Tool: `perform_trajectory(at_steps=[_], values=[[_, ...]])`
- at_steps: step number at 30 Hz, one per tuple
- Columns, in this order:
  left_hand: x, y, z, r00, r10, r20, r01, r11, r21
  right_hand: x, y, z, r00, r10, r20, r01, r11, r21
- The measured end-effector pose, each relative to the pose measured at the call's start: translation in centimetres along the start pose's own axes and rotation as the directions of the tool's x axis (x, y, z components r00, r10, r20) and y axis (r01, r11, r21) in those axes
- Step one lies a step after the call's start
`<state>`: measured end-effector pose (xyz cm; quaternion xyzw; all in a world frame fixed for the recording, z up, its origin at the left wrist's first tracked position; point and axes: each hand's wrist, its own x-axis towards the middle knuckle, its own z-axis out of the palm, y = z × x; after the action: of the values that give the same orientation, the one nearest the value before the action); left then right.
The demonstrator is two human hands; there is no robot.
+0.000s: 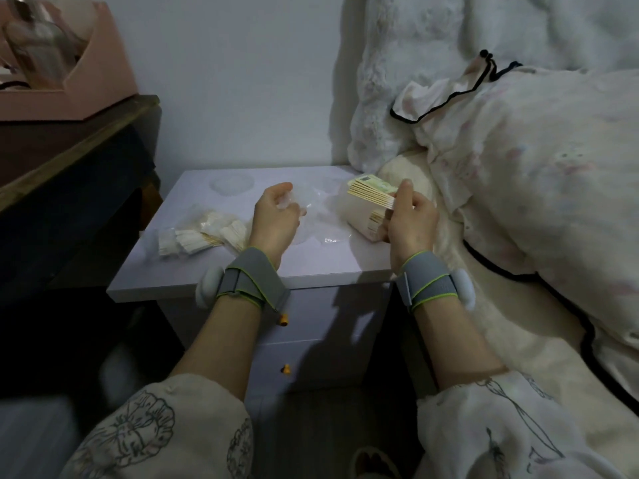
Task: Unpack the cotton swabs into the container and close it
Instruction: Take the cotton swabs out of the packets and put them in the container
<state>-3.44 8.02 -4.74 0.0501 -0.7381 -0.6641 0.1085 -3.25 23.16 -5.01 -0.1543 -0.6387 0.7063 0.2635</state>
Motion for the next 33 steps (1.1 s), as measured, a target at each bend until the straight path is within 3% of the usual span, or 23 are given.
perform_trajectory(at_steps=[4, 7, 10, 14, 19, 22, 27, 33], values=[[0.3, -0.3, 0.9, 0.995, 0.094, 0.039, -0.102, 0.940, 0.325, 0.8, 0.1, -1.2, 0.999, 0.001, -0.045, -0.003, 0.999, -0.043], [0.6, 0.1, 1.4, 0.991, 0.130, 0.041, -0.127, 0.773, 0.622, 1.4, 0.5, -1.9, 0.996, -0.018, -0.089, 0.009, 0.995, -0.102], [0.4, 1.1, 2.6, 0.970, 0.225, 0.086, -0.215, 0.644, 0.734, 1.7, 0.6, -2.3, 0.992, -0.023, -0.128, 0.006, 0.991, -0.132], [0.1, 2.2, 4.1, 0.917, 0.264, 0.298, -0.398, 0.587, 0.705, 1.7, 0.5, -2.7, 0.980, -0.015, -0.196, -0.013, 0.990, -0.142], [0.4, 2.3, 5.2, 0.881, 0.169, 0.443, -0.440, 0.639, 0.631, 1.9, 0.1, -3.5, 0.970, -0.028, -0.241, 0.006, 0.996, -0.092], [0.7, 2.2, 5.6, 0.878, 0.167, 0.448, -0.435, 0.668, 0.604, 1.8, -0.1, -3.7, 0.970, -0.049, -0.236, 0.025, 0.994, -0.102], [1.2, 2.2, 5.8, 0.915, 0.165, 0.368, -0.339, 0.809, 0.481, 1.9, -0.2, -3.7, 0.969, -0.072, -0.238, 0.030, 0.984, -0.178], [0.2, 2.2, 5.0, 0.904, 0.226, 0.362, -0.375, 0.826, 0.421, 1.7, -0.3, -3.1, 0.972, -0.200, -0.127, 0.118, 0.873, -0.472]])
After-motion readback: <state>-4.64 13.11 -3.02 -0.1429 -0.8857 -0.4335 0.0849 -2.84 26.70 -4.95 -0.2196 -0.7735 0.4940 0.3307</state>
